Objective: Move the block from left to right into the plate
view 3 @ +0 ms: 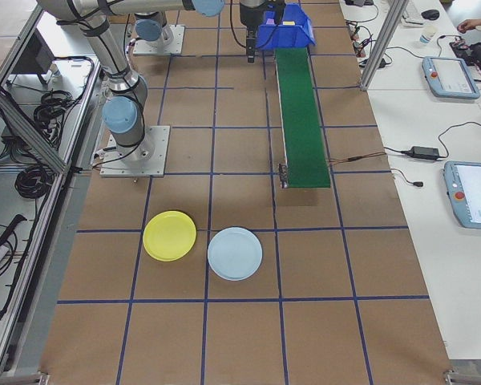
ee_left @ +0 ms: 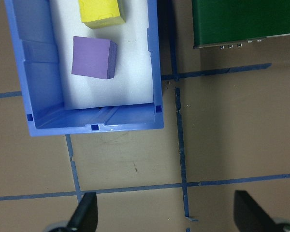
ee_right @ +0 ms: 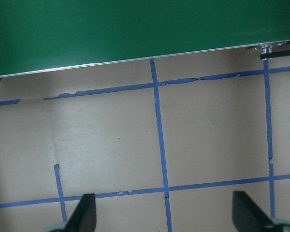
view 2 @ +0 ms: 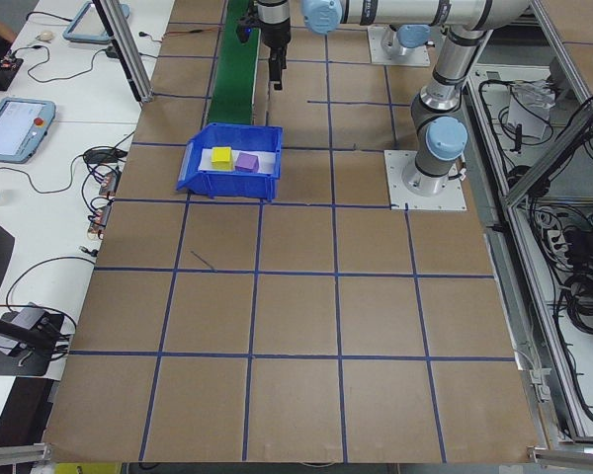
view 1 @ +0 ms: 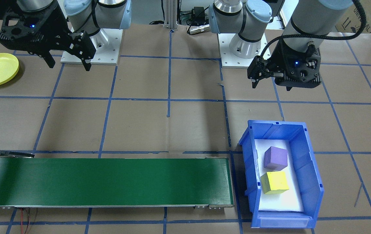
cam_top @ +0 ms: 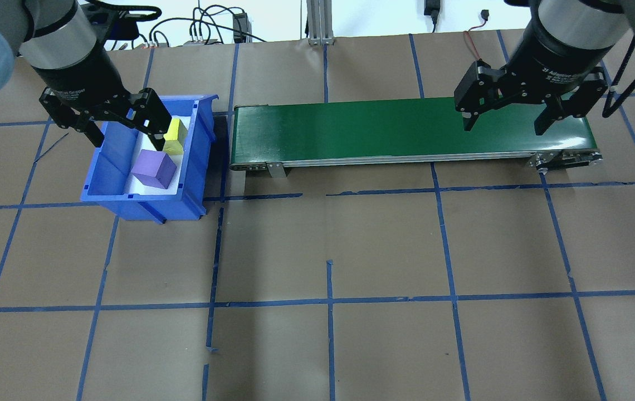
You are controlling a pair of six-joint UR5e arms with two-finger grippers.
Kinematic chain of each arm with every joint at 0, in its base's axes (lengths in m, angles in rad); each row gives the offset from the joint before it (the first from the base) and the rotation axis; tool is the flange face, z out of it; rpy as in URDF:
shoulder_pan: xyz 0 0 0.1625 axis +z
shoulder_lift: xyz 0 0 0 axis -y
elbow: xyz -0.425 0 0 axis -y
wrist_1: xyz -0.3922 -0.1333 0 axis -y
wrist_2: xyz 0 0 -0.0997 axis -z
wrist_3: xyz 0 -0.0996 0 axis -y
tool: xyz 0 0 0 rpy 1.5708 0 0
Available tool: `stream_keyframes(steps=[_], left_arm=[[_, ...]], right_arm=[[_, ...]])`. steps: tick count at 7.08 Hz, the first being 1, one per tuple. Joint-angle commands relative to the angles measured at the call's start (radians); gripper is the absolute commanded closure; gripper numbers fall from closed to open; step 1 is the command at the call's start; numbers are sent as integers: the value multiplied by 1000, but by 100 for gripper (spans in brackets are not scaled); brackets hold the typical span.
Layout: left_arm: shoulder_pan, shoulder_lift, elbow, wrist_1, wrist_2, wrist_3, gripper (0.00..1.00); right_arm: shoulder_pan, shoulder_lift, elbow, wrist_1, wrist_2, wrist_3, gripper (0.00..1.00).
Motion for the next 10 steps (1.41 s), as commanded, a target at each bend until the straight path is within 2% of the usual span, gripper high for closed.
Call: stream_keyframes(steps=[1, 4, 6, 7, 8, 10], left_arm=[[-7, 1, -30, 6, -6, -44, 0], [-2, -5, -35, 15, -4, -42, 0], [25, -6, -41, 137, -6, 27, 0], [59, -12, -45, 140, -3, 58, 0], [85, -46, -48, 147, -6, 52, 0], [87, -118, -51, 242, -6, 104, 0]], right_arm=[[0, -2, 0, 0, 0, 0, 0], [2, 0, 0, 0, -2, 0, 0], [2, 0, 0, -2, -5, 1, 0], [2, 0, 0, -3, -29, 3, 0], [2, 0, 0, -3, -40, 4, 0], [5, 0, 0, -12, -40, 6, 0]])
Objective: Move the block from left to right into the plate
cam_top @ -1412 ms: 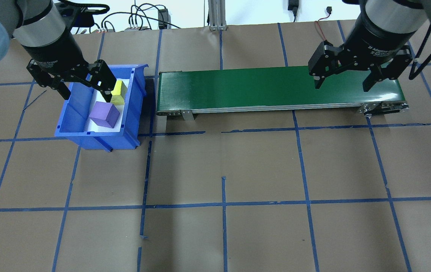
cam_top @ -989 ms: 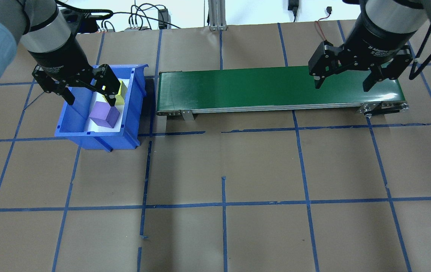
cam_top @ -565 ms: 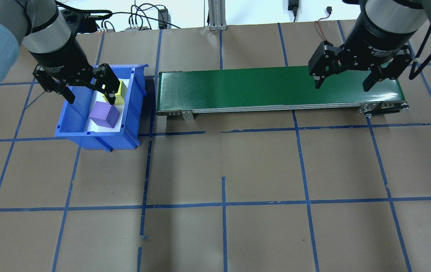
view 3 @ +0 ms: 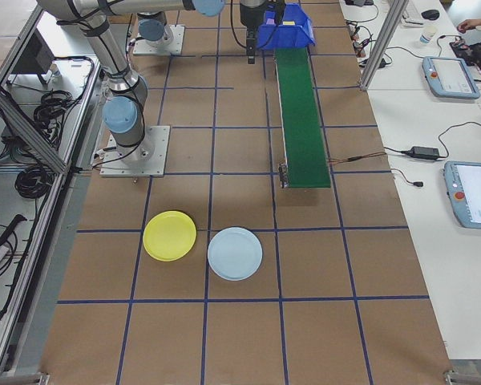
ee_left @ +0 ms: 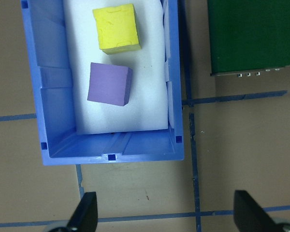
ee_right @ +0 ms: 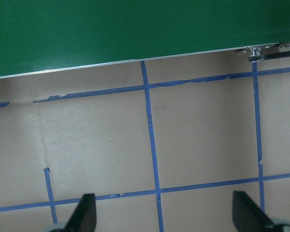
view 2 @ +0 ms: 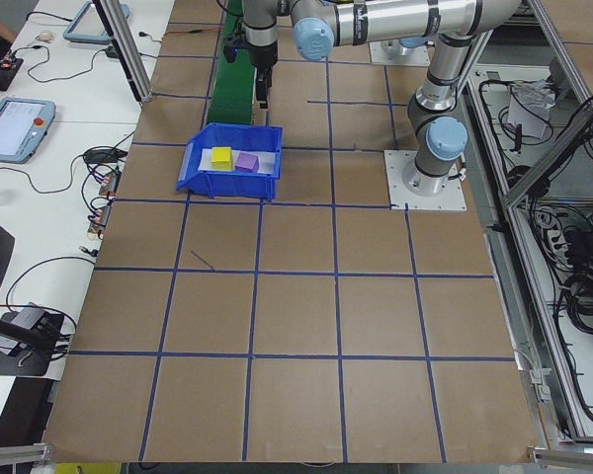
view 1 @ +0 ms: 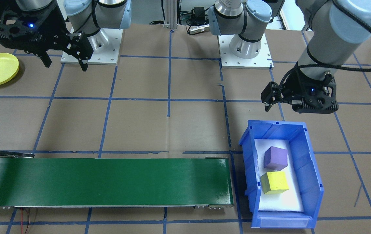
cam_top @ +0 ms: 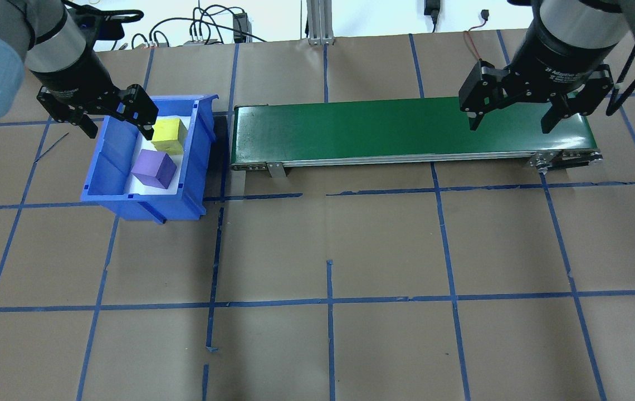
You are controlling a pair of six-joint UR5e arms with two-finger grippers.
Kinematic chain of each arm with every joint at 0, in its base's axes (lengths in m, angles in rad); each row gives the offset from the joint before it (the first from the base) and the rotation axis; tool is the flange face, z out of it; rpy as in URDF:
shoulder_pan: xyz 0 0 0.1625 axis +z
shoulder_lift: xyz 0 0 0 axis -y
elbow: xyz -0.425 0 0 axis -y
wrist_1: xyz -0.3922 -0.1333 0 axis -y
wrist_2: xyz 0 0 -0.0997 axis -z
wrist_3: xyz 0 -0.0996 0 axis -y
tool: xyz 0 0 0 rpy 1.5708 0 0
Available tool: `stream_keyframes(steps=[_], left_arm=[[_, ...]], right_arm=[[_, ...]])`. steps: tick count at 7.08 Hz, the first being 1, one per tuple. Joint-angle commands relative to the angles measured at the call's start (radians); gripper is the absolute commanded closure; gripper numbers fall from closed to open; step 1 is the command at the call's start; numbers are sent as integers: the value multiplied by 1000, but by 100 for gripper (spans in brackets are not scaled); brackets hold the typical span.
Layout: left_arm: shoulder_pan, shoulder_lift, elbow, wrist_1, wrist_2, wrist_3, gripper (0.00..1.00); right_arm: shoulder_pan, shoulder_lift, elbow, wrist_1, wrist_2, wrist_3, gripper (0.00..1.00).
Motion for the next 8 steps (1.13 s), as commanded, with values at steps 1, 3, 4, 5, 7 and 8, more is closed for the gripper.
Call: stream_keyframes(steps=[1, 3, 4, 5, 7, 8], left_arm=[[8, -75, -13, 88, 1, 95, 0], [43, -156, -23, 203, 0, 252, 0], [66, -179, -25, 208, 0, 311, 0], [68, -205, -31, 208, 0, 337, 0], [68, -221, -78, 257, -14, 341, 0], [66, -231, -106, 305, -14, 341, 0]], right_arm=[[3, 0, 2, -7, 1, 2, 0], [3, 0, 2, -16, 1, 1, 0], [1, 0, 14, -16, 4, 5, 0], [3, -2, 15, -16, 5, 5, 0], [3, -2, 17, -18, 5, 4, 0], [3, -2, 17, -18, 5, 4, 0]])
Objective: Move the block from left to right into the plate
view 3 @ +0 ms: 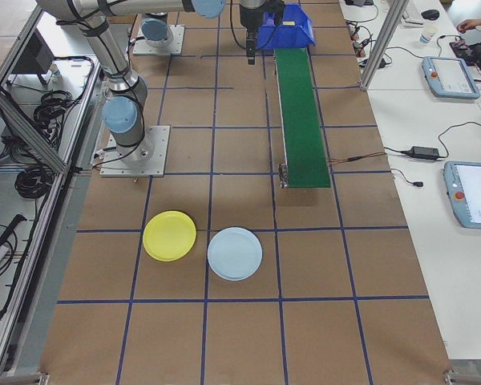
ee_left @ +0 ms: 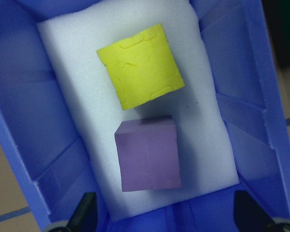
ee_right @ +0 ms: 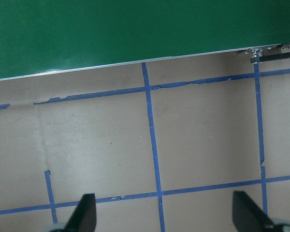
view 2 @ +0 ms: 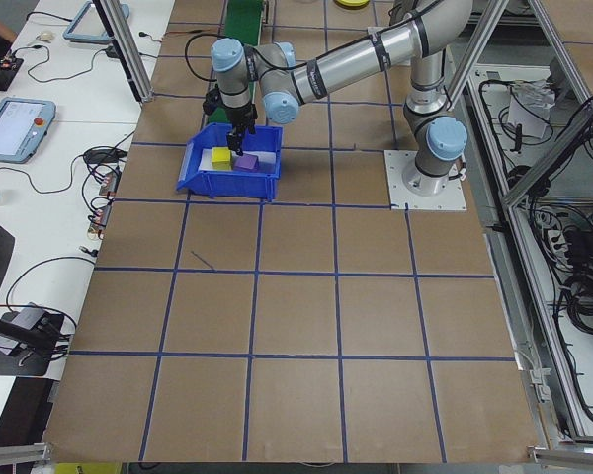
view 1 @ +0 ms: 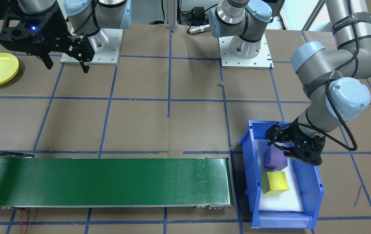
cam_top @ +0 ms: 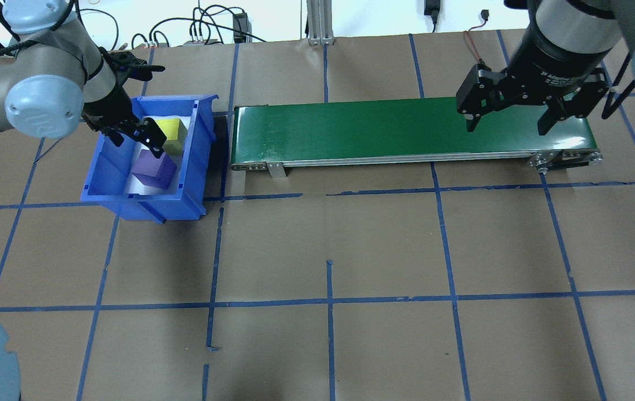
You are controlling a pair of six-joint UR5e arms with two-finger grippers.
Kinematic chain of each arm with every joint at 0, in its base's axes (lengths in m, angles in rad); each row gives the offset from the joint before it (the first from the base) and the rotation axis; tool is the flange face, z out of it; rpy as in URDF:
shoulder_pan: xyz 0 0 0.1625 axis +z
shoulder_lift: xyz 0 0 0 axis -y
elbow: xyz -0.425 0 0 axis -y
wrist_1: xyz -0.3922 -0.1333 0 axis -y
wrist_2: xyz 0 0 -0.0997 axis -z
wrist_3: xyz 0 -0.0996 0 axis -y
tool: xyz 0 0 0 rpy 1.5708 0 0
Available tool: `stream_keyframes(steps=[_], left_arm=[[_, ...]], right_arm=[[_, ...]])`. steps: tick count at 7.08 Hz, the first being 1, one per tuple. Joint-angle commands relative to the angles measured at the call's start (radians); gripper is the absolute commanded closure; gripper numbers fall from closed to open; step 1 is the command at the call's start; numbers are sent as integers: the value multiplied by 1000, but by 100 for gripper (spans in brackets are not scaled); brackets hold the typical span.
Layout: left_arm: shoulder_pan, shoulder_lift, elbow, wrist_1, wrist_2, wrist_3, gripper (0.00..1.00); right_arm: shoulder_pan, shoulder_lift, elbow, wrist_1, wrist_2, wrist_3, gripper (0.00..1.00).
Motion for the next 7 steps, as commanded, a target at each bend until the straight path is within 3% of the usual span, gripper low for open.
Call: stream_keyframes(steps=[1, 7], left_arm=[[1, -30, -45, 65, -4, 2, 0], [2, -86, -28, 86, 9, 9, 0]], right_arm=[[0, 0, -1, 1, -1, 0, 0], [0, 0, 1, 1, -1, 1, 0]])
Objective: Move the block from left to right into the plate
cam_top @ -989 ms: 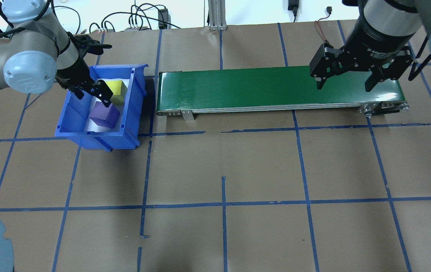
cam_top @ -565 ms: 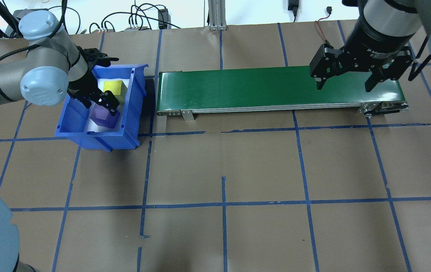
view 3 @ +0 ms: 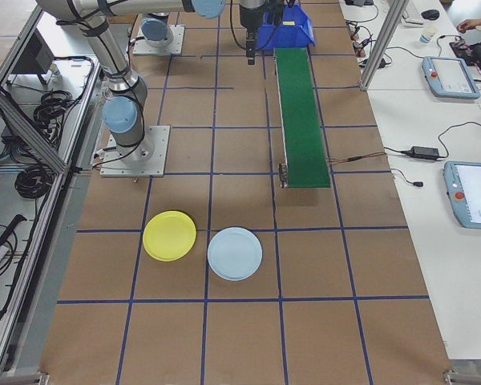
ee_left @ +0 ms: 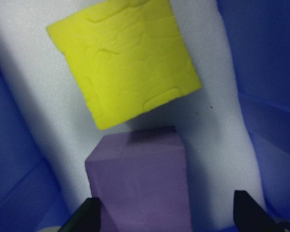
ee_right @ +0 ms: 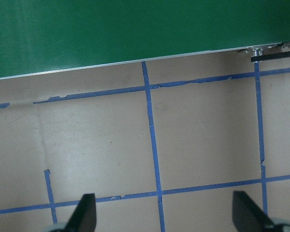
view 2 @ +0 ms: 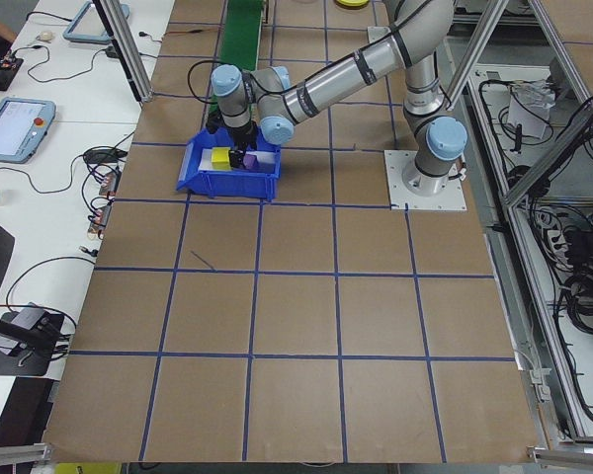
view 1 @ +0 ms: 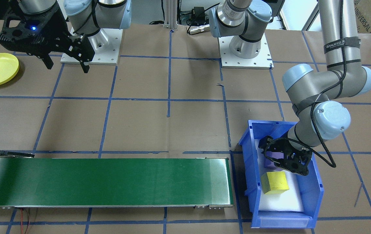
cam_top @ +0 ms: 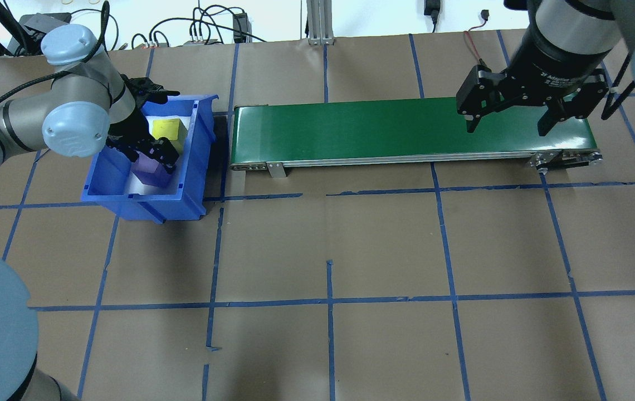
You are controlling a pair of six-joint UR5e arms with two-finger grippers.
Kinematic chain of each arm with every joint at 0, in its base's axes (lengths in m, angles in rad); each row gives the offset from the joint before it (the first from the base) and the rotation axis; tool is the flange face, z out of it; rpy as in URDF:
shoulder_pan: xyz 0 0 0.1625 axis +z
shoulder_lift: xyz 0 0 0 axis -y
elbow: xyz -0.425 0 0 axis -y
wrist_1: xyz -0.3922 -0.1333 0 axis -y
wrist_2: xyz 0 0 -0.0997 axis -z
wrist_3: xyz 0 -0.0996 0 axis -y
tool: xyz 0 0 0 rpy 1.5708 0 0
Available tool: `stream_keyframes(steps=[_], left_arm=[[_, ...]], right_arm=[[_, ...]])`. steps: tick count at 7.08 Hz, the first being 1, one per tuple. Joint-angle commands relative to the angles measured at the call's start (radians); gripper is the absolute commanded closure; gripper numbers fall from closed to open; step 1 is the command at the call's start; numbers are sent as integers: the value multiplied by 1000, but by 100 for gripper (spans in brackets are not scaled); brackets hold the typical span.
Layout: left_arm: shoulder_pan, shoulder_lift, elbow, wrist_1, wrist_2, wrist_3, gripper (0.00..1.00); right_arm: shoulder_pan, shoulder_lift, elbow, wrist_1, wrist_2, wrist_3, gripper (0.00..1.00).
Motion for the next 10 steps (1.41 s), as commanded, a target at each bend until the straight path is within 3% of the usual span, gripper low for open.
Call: stream_keyframes(steps=[1, 4, 9, 10], left_arm=[[1, 14, 7, 0, 3, 2, 0], [1, 45, 16, -1, 6, -2, 0], [1, -20, -8, 7, -3, -10, 0], [3, -21, -19, 11, -6, -10, 9]], right_arm=[[0, 0, 0, 0, 0, -1, 0], [-1, 0, 0, 0, 0, -1, 0], [-3, 0, 0, 0, -2, -1, 0], [-1, 0, 0, 0, 0, -1, 0]])
